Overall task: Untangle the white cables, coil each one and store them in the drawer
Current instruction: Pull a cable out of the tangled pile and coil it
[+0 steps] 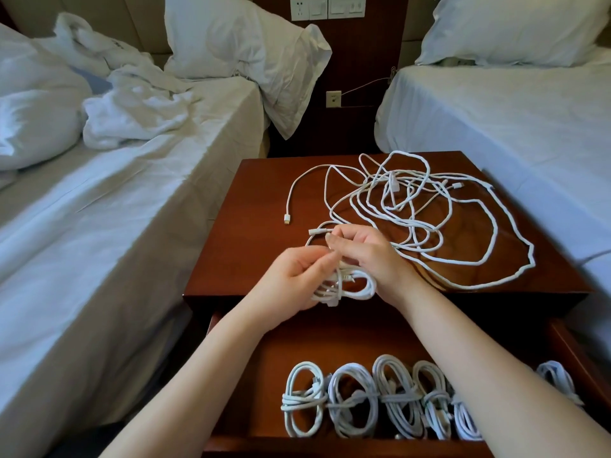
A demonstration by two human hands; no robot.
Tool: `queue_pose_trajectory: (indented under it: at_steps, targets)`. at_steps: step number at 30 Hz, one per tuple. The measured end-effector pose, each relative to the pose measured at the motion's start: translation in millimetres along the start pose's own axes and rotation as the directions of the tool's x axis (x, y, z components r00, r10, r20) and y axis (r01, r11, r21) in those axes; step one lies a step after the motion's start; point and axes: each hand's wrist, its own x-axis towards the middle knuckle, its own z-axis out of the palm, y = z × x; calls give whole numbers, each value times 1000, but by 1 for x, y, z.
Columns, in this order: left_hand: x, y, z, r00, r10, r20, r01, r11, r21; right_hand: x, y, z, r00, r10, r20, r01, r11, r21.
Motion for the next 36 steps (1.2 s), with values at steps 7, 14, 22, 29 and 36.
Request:
queue_pose_trajectory:
  at_steps: [7,14,22,29,36]
  targets:
    - [1,-4,3,995,89,46,-99,949,300,-1,-7,-3,978,-136,-155,109,979,-173]
    - [15,-20,-3,950,21,-310,101,923,372,-3,-8,7,915,-323,-242,242,919,-312]
    - [21,-30,-31,702,33,-711,128,977,172,-16,-14,32,934,-354,43,348,879,-325]
    - [22,-35,-39,573,-55,-817,16,998,-56,-9,6,33,961,-158,226,247,859,-448]
    - [17,-11,-29,634,-117,-765,-230,915,-331,1,18,29,978,-89,190,184,804,-566]
